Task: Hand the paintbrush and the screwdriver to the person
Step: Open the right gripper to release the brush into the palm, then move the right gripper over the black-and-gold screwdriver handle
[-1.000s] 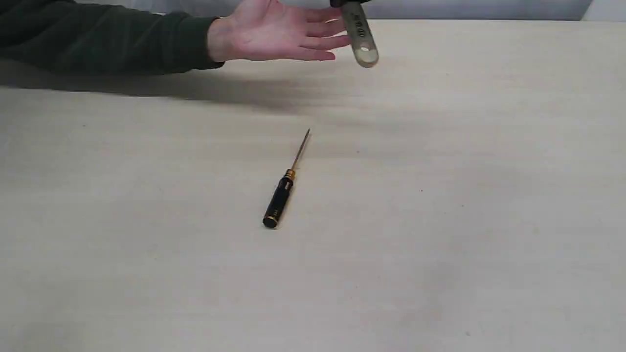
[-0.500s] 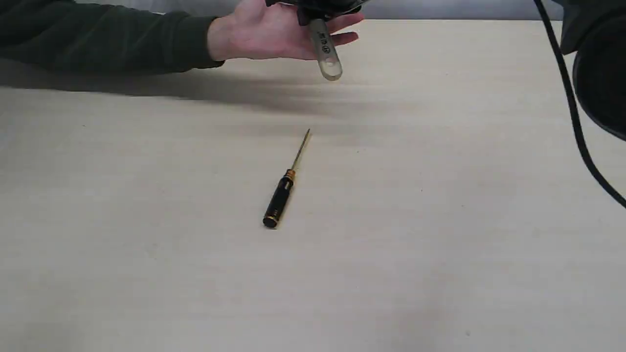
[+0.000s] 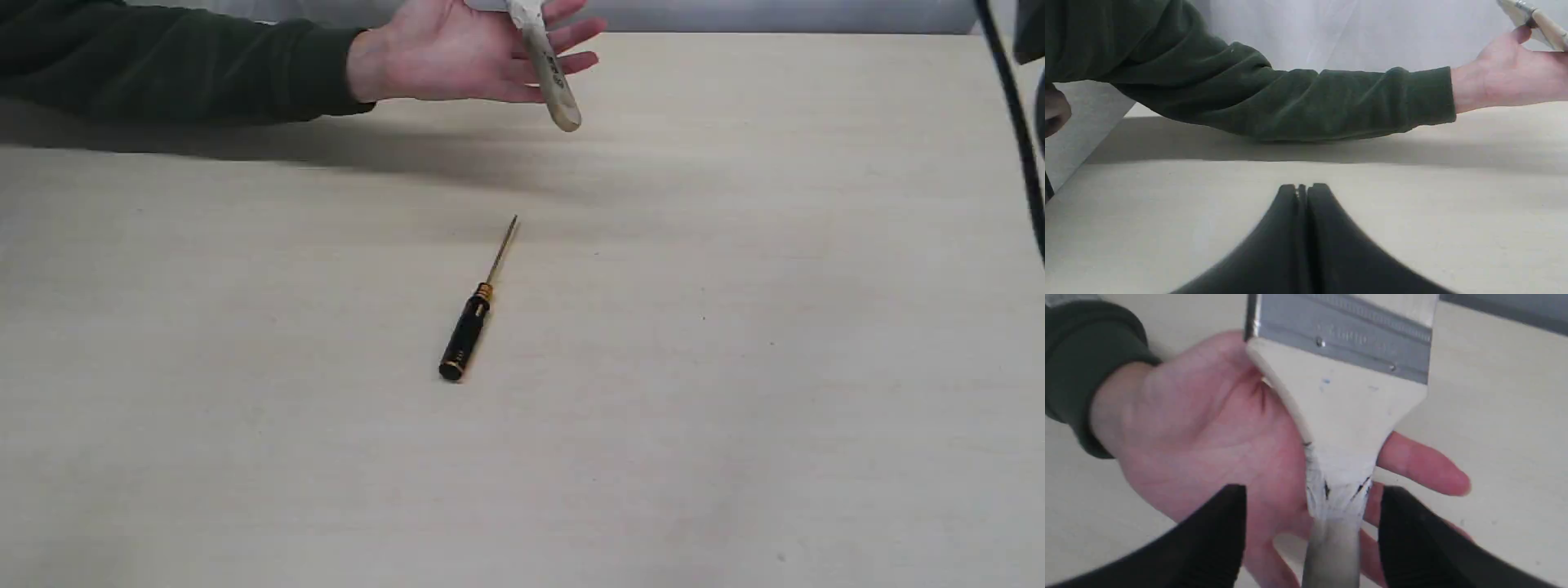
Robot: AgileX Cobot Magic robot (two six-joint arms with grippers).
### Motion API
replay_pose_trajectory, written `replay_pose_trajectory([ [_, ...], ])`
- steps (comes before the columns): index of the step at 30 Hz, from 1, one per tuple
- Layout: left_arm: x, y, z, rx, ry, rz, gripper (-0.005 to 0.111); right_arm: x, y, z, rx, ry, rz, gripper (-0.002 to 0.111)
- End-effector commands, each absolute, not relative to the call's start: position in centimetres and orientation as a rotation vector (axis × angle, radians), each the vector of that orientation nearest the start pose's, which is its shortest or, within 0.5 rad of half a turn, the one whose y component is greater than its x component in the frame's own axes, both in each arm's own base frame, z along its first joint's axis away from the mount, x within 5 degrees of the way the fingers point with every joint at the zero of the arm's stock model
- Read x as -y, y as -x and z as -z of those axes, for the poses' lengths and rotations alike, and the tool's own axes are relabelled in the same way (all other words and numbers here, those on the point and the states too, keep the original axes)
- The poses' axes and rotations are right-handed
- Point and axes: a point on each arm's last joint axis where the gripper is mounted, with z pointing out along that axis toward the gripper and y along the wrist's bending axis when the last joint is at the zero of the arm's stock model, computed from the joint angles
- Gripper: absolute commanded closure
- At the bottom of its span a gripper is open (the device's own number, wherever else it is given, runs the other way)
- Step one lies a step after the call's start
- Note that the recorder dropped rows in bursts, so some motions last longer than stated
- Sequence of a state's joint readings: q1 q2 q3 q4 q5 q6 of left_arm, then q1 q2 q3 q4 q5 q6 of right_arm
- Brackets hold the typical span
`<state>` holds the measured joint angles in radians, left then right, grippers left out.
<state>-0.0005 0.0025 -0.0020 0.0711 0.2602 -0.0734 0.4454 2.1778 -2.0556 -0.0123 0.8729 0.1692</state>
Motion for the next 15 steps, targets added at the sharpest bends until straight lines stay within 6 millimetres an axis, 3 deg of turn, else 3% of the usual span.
replay_pose_trajectory([
  [1, -0.1, -5.5, -19.1, -1.732, 0.013, -0.005, 0.107, -20.7, -44.1, -30.2, -2.444, 0.384, -0.225, 0.055],
  [9, -0.1, -5.5, -19.0, -1.735, 0.016, -0.001, 0.107, -19.5, -41.4, -31.1, -2.506, 0.443, -0.188, 0.055],
  [15, -0.1, -5.5, -19.1, -1.733, 0.016, -0.001, 0.107, -18.3, -38.7, -30.0, -2.523, 0.451, -0.189, 0.055],
])
